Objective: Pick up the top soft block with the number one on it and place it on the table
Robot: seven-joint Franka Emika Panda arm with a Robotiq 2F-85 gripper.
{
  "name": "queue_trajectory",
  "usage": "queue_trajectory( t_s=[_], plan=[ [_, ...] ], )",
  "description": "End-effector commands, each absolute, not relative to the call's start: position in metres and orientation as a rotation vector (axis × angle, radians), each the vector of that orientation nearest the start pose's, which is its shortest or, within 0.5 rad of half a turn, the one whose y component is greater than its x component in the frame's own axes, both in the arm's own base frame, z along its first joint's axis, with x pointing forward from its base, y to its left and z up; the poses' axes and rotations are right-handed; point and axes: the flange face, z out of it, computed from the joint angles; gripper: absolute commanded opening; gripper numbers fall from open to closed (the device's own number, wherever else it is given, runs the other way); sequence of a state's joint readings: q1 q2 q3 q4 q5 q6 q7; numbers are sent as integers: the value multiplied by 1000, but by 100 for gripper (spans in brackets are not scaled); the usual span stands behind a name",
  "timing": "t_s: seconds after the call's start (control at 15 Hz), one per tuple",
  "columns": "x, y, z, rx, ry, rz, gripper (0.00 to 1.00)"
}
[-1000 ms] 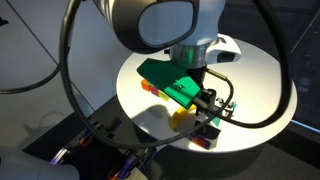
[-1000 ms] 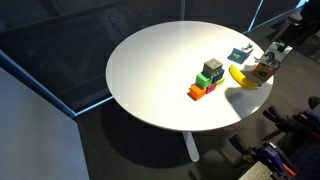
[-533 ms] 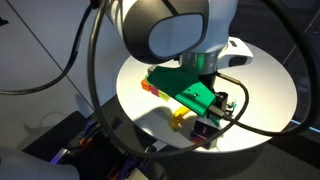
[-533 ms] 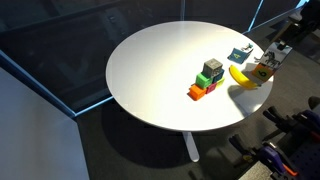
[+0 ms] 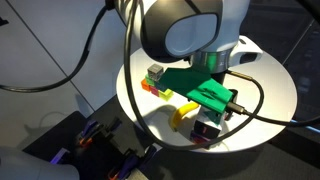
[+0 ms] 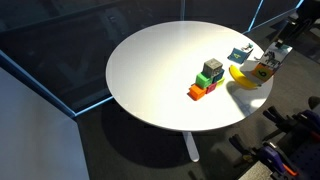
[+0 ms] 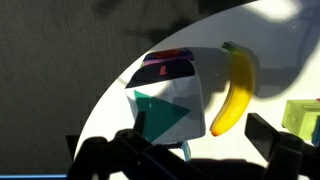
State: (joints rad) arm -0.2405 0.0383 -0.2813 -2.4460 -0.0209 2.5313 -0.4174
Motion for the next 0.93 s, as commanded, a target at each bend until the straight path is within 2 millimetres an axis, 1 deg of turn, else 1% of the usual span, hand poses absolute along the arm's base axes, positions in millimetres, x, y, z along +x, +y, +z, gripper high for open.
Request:
queue_trajectory(
  t_s=[0.0, 0.47, 0.6, 0.87],
  plan=[
    [430, -260, 286, -3189, 139, -59, 100],
    [430, -287, 266, -3198, 223, -34, 100],
    [430, -289, 261, -3191, 220, -26, 100],
    [431, -287, 258, -3172, 195, -32, 100]
  ],
)
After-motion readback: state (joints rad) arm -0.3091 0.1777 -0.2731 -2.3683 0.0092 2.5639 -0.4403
